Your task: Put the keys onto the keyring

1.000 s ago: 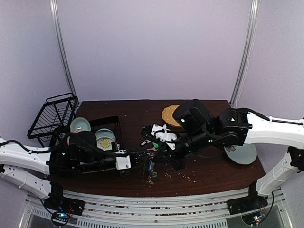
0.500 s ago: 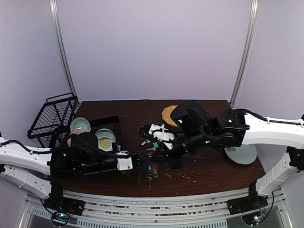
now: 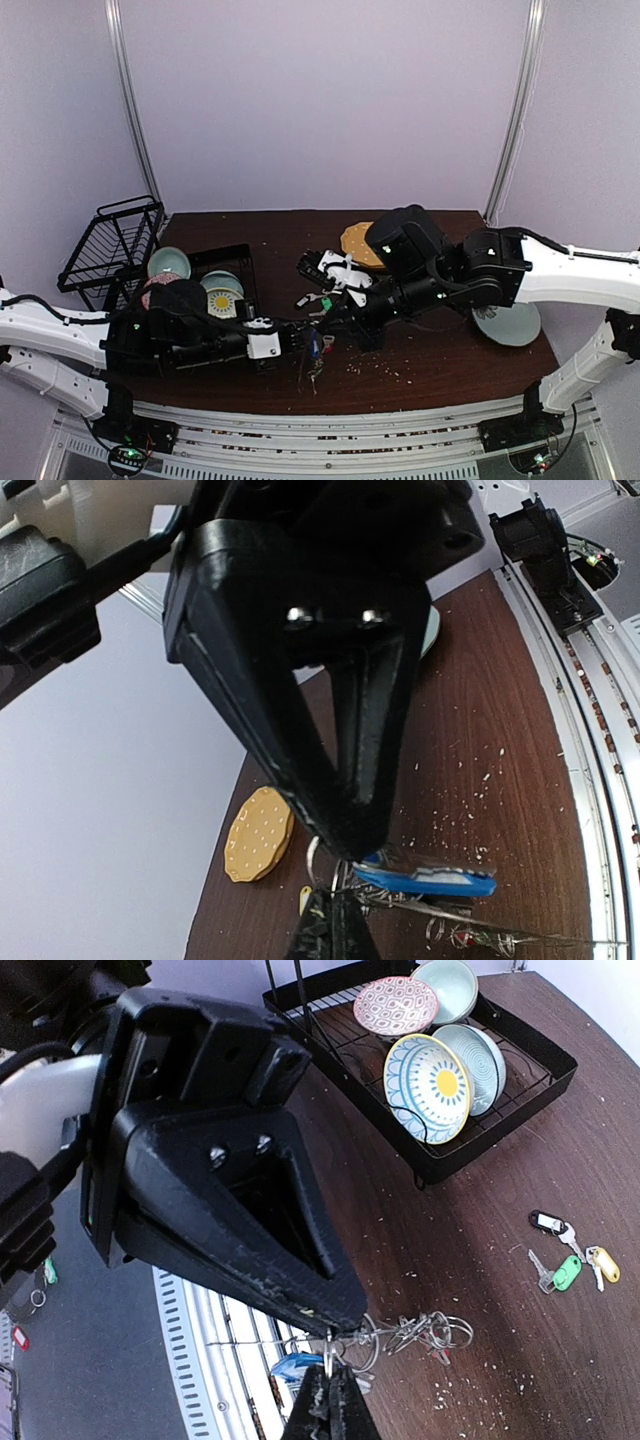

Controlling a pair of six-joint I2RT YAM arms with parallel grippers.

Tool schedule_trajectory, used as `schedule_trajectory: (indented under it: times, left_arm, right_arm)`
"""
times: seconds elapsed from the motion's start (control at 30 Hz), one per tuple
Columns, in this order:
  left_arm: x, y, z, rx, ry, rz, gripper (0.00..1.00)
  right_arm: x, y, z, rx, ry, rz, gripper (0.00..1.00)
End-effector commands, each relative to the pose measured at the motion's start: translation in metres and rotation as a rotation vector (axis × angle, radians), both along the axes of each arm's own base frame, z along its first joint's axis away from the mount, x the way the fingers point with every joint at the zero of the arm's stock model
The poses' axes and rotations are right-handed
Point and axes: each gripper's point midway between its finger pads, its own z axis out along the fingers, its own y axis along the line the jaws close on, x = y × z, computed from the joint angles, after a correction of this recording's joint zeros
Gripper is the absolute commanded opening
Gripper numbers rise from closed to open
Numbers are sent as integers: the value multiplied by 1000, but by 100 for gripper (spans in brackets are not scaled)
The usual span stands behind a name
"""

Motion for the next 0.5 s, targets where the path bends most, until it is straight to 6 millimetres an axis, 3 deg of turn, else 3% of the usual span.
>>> schedule_trajectory:
  times: [0.0,0.47]
  left_arm:
    - [-7,-6,33,-104,-32,-30,0]
    - [-11,-2,44,-169,-6,-37,0]
  right_arm:
    - [15,-5,15,48,-22,-79,0]
    - [27,-14,-4,-23,-60,-131,0]
